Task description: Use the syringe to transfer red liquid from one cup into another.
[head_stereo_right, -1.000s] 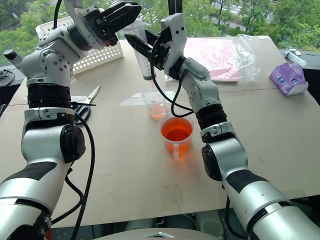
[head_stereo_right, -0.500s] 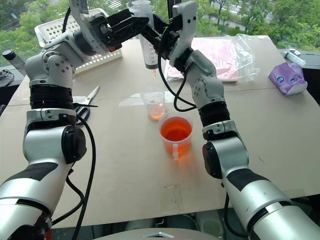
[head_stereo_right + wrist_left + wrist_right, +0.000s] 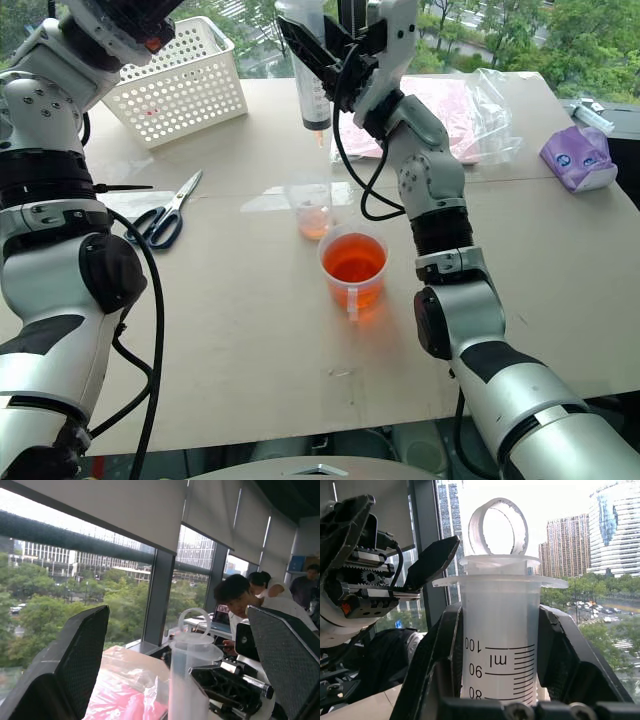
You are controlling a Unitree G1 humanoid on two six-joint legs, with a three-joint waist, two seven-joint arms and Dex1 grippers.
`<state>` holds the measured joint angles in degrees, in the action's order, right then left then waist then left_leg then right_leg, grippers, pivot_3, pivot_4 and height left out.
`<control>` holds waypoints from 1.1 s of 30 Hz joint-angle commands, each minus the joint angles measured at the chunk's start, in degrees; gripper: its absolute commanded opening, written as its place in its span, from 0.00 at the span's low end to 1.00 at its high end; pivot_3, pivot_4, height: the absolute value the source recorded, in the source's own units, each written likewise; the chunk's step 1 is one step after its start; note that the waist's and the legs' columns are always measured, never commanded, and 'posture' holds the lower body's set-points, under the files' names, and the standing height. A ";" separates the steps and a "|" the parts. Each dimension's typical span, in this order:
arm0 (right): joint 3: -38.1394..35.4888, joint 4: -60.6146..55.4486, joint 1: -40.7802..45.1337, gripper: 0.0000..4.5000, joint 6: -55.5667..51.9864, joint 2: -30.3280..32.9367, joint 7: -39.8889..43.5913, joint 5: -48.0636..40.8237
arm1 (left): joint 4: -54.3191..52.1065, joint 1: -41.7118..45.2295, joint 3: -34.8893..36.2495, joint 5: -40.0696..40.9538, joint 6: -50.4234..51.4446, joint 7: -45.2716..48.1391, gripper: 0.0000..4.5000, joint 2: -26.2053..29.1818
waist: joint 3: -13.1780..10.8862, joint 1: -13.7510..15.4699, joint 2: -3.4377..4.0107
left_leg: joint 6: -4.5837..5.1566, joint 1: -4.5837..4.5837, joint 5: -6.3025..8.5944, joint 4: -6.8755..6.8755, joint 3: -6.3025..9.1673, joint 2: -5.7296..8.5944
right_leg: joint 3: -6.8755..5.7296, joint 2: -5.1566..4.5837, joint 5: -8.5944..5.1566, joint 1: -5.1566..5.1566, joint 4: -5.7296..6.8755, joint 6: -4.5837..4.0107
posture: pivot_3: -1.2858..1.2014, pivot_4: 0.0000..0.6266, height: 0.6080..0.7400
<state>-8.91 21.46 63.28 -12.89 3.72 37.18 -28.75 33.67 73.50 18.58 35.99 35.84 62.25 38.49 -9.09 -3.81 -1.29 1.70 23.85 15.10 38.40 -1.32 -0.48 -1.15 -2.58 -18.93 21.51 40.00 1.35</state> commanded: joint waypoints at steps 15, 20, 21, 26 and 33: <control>-4.16 -40.19 -28.16 0.34 -58.64 36.77 -8.13 -16.57 | -36.96 -44.77 -3.04 -4.80 4.36 -6.66 0.99 7.80 | 0.01 1.32 0.01 | 0.03 -0.07 0.01 -0.08 -0.10 -0.03 | 0.20 -0.04 0.00 -0.02 -0.15 -0.01 | 0.52 0.24 1.00; -0.89 -40.79 -34.13 0.34 -66.44 40.07 -10.58 -14.67 | -45.35 -58.75 -2.49 -6.59 0.34 -7.73 0.99 8.12 | 0.08 2.07 -0.09 | 0.08 -0.09 0.05 -0.07 -0.08 -0.06 | 0.21 -0.05 0.00 -0.04 -0.15 -0.02 | 0.52 0.24 1.00; 0.27 -40.56 -35.54 0.34 -64.35 39.95 -10.92 -12.97 | -46.51 -60.59 -2.37 -6.18 0.08 -7.56 0.99 8.05 | 0.08 2.17 -0.09 | 0.14 -0.09 0.08 -0.06 -0.09 -0.06 | 0.21 -0.07 0.00 -0.06 -0.18 -0.02 | 0.52 0.24 1.00; 3.41 -38.85 -38.86 0.64 -53.06 39.90 -7.74 -7.82 | -50.67 -65.07 -3.58 -6.61 -1.72 -9.48 1.00 6.42 | 0.08 3.22 -0.08 | 0.24 -0.06 0.14 -0.01 -0.12 -0.05 | 0.21 -0.09 0.00 -0.06 -0.17 -0.01 | 0.52 0.24 1.00; -10.02 -44.40 -48.84 0.99 -39.66 37.51 -1.94 -10.94 | -55.95 -69.59 -4.36 -7.93 -2.84 -14.92 1.00 3.87 | 0.09 3.71 -0.10 | 0.25 0.00 0.15 -0.04 -0.10 -0.05 | 0.17 -0.06 0.00 -0.06 -0.25 -0.01 | 0.52 0.24 1.00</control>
<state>-13.24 -20.24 16.46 -55.86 41.39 33.71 -38.21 -19.07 4.80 13.28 28.13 33.13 48.78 42.77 -9.01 -0.10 -1.39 1.96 23.86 15.26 38.36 -1.41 -0.53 -0.99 -2.64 -18.93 21.44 39.74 1.34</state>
